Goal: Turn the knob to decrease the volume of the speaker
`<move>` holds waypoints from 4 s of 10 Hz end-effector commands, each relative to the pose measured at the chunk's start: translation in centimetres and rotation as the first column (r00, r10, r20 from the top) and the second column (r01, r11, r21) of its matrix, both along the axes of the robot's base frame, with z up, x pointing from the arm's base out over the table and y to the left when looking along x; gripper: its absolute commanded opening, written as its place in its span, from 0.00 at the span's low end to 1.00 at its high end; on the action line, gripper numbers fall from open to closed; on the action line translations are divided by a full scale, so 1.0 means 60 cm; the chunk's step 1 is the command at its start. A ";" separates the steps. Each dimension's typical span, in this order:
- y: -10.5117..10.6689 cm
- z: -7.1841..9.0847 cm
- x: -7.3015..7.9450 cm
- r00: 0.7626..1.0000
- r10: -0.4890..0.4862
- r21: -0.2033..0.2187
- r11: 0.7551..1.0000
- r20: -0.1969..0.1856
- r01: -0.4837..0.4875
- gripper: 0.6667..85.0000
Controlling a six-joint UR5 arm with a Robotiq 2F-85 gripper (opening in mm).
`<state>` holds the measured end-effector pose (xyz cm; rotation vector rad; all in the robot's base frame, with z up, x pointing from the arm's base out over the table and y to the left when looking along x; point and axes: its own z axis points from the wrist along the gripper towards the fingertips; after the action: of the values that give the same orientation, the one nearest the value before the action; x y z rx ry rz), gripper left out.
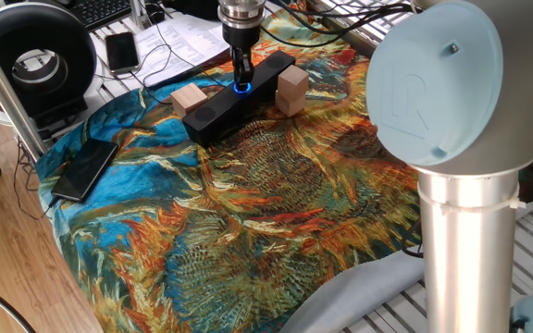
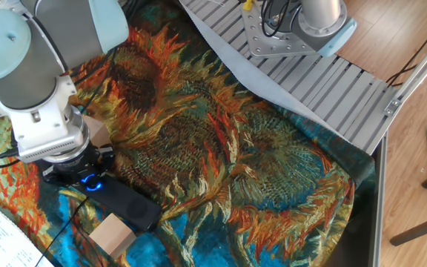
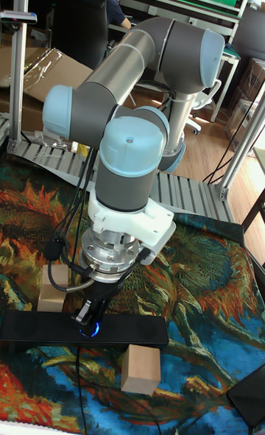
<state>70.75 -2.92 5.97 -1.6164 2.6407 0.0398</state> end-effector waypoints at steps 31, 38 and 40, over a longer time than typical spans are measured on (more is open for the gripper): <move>-0.018 0.001 -0.027 0.863 0.499 0.042 0.863 0.073 -0.503 0.36; -0.024 0.000 -0.034 0.754 0.650 0.035 0.755 0.093 -0.655 0.34; -0.037 0.007 -0.038 0.698 0.711 0.027 0.698 0.088 -0.715 0.33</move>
<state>68.59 -4.71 5.94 -2.3862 1.8624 0.0792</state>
